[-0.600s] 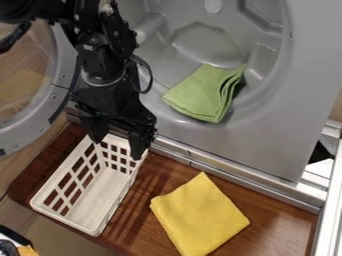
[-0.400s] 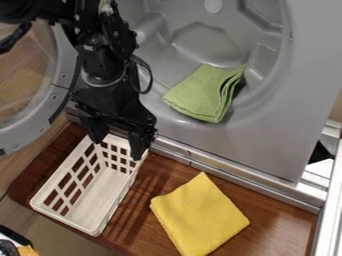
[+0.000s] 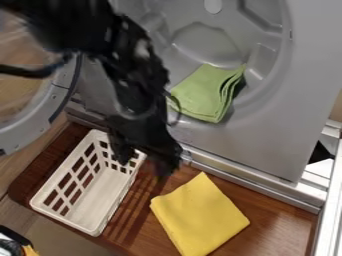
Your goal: Move the yellow cloth in the lower right side
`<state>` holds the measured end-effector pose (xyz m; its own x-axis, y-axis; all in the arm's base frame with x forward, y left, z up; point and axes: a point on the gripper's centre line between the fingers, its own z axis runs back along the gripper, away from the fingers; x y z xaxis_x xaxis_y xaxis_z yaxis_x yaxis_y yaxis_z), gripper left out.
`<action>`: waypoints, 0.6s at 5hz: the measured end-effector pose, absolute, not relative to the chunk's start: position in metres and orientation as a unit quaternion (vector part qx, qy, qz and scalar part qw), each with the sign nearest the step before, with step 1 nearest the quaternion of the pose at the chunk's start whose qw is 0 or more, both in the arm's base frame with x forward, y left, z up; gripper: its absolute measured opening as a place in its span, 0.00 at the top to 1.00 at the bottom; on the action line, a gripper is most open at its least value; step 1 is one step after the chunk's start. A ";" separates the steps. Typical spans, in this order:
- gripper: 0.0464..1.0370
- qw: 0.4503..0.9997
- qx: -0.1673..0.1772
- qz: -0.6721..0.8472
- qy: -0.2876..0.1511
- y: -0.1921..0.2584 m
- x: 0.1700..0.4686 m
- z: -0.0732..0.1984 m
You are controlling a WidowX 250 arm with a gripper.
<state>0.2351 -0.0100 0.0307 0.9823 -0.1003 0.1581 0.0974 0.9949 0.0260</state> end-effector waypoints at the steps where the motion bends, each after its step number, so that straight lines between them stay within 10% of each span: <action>1: 0.04 0.995 0.000 -0.059 -0.080 -0.023 0.238 0.007; 3: 0.04 0.994 -0.028 -0.065 -0.084 -0.040 0.246 -0.040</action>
<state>0.2458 -0.0401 -0.0402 0.9775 -0.1237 0.1708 0.1331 0.9901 -0.0447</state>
